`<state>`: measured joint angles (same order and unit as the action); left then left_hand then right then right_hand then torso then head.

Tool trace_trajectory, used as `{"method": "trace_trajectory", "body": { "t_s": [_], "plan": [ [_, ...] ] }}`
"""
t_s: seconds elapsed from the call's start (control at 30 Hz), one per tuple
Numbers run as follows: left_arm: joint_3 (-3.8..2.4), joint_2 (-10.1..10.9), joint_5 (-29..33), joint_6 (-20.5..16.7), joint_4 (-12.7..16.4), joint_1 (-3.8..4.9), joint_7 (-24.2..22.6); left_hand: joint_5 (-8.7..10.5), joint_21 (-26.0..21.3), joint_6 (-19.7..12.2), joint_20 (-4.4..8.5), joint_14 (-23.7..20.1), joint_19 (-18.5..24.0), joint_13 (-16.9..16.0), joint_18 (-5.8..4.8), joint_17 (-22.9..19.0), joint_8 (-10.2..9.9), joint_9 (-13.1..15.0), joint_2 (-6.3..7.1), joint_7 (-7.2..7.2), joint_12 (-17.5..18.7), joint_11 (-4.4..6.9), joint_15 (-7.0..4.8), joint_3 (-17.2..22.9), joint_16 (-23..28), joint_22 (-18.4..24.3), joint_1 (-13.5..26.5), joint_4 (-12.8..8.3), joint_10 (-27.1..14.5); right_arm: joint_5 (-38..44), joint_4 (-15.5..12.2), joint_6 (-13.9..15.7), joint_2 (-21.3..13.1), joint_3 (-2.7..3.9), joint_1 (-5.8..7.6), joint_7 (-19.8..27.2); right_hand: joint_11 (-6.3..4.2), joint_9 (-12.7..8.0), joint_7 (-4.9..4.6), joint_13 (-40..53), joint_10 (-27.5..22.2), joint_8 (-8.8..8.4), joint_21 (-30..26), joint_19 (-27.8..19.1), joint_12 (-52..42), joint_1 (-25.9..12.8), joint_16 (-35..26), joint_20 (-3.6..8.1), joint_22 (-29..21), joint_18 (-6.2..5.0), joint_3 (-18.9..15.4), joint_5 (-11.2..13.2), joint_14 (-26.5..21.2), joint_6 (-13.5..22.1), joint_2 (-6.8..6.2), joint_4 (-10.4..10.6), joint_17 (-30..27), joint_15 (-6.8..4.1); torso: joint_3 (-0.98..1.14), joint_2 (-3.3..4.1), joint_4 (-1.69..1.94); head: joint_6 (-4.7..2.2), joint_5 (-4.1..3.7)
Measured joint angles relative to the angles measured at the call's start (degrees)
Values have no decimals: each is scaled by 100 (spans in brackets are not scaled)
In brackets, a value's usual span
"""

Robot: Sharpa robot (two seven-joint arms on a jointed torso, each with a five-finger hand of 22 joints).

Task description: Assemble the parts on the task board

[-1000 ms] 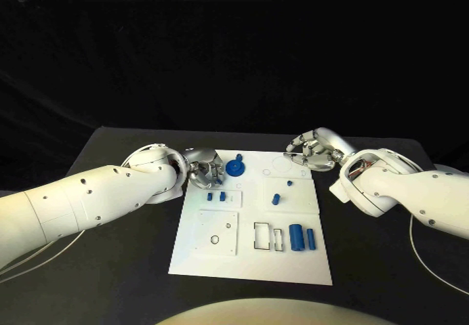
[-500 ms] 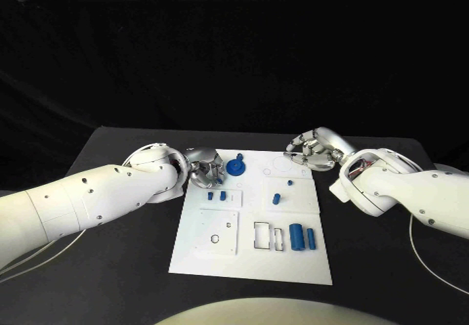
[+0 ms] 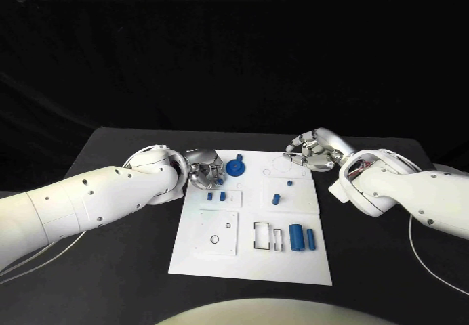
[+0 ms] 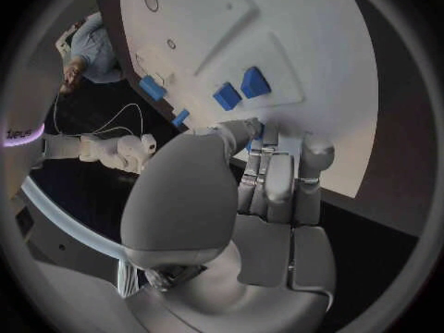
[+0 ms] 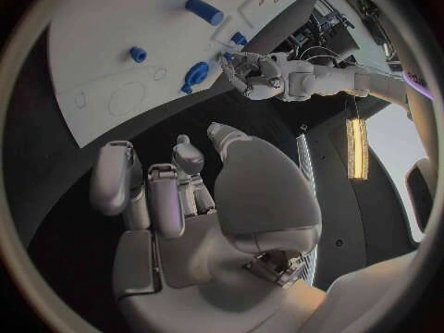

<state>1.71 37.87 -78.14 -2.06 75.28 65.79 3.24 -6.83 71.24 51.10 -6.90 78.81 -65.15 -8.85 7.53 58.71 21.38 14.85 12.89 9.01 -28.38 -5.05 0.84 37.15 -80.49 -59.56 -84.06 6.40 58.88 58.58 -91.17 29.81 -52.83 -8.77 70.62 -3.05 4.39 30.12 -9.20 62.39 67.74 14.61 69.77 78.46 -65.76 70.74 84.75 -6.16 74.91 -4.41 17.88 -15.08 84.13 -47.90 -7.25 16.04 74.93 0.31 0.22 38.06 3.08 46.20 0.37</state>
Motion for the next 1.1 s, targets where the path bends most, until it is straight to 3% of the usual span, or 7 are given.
{"method": "trace_trajectory", "body": {
  "t_s": [0.57,0.9,1.1],
  "plan": [
    [0,3,0,-3,0,-1,16,0,0,0,0,0,0,-15,0,-1,0,0,0,0,0,0,0,0,0,0,0,0,0,-4,3,0,-1,0,-3,0,0,-1,0,1,0,0,0,0,0,0,0,0,-1,0,0,0,0,0,0,0,-1,0,-1,1,-3,2,1],
    [0,16,3,-6,10,-3,10,0,-89,-485,3,-41,78,-99,-1,-65,-453,-161,121,-32,65,8,41,-56,0,91,121,24,-140,-6,6,1,-2,0,-4,0,0,-2,0,-15,0,0,0,0,23,0,0,0,4,0,0,-35,0,0,0,0,-1,0,-1,-1,-1,1,-4],
    [0,23,4,-8,14,-3,8,0,-129,-553,-15,-83,138,-110,0,-157,-510,-191,145,-41,93,-7,41,-80,0,150,144,47,-197,-7,6,2,-2,0,-4,1,0,-2,0,-14,0,0,0,0,23,0,0,0,3,0,0,-35,0,0,0,0,-1,0,-1,-1,-3,-1,-4]
  ]
}}
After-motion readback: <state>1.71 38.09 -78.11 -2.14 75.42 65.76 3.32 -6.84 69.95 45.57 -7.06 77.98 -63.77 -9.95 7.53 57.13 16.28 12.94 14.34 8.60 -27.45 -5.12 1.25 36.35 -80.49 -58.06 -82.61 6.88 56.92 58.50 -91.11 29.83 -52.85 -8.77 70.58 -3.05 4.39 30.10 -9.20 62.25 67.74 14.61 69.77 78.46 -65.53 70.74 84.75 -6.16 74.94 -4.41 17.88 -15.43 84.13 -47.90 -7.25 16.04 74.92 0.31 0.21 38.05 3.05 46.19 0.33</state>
